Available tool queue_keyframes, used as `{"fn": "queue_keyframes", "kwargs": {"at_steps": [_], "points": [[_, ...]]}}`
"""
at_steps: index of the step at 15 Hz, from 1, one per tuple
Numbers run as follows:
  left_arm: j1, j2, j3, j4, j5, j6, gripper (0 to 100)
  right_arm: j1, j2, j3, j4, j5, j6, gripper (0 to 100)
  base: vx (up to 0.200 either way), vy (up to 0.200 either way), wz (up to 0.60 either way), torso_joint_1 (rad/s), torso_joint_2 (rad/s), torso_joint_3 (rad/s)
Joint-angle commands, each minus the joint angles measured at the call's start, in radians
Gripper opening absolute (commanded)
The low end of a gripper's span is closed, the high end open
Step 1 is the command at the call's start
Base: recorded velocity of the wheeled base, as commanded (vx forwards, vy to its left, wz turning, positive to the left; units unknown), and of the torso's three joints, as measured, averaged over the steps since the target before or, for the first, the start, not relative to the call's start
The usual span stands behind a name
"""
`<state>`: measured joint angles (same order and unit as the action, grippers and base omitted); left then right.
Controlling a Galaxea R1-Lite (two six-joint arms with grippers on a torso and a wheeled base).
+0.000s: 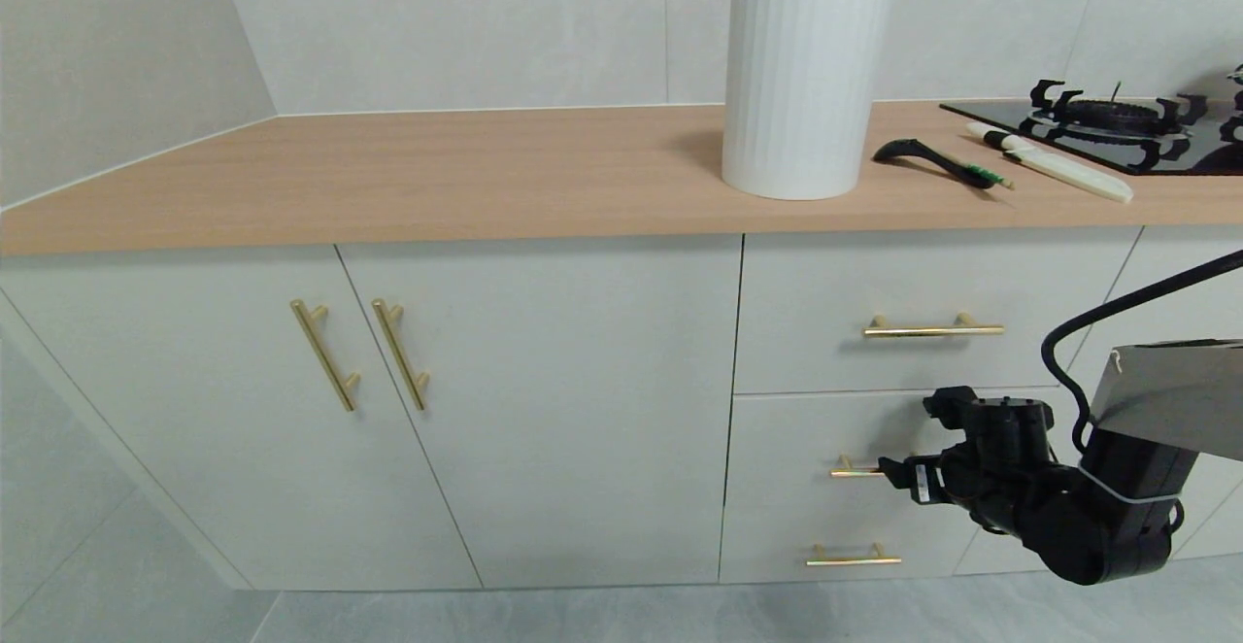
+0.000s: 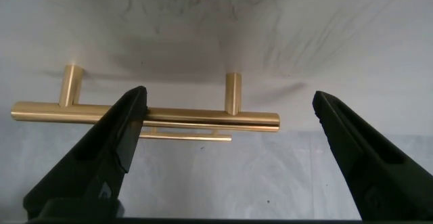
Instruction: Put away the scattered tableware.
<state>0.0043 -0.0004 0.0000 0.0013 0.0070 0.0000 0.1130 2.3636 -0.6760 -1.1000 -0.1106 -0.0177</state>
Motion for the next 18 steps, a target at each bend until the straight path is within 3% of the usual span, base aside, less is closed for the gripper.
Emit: {"fn": "queue_keyframes", "kwargs": {"at_steps": [1, 7, 11, 12, 14, 18], "points": [[0.0, 0.0, 0.0, 0.0, 0.001, 0.0, 100, 0.001, -0.001, 0.01, 0.005, 0.0, -0.002, 100, 0.0, 0.0, 0.0, 0.0, 0.0, 0.0], [0.0, 0.0, 0.0, 0.0, 0.001, 0.0, 100, 0.005, -0.086, 0.104, 0.011, 0.012, -0.007, 100, 0.0, 0.0, 0.0, 0.0, 0.0, 0.0], [0.0, 0.0, 0.0, -0.001, 0.001, 0.0, 100, 0.07, -0.46, 0.141, 0.342, 0.068, -0.007, 100, 0.0, 0.0, 0.0, 0.0, 0.0, 0.0], [0.0, 0.0, 0.0, -0.001, 0.001, 0.0, 100, 0.076, -0.626, 0.092, 0.54, 0.081, -0.005, 100, 0.0, 0.0, 0.0, 0.0, 0.0, 0.0], [0.0, 0.0, 0.0, 0.0, 0.001, 0.0, 100, 0.077, -0.75, 0.035, 0.686, 0.083, -0.001, 100, 0.0, 0.0, 0.0, 0.0, 0.0, 0.0], [0.0, 0.0, 0.0, 0.0, 0.001, 0.0, 100, 0.074, -0.748, -0.005, 0.703, 0.075, 0.038, 100, 0.0, 0.0, 0.0, 0.0, 0.0, 0.0]]}}
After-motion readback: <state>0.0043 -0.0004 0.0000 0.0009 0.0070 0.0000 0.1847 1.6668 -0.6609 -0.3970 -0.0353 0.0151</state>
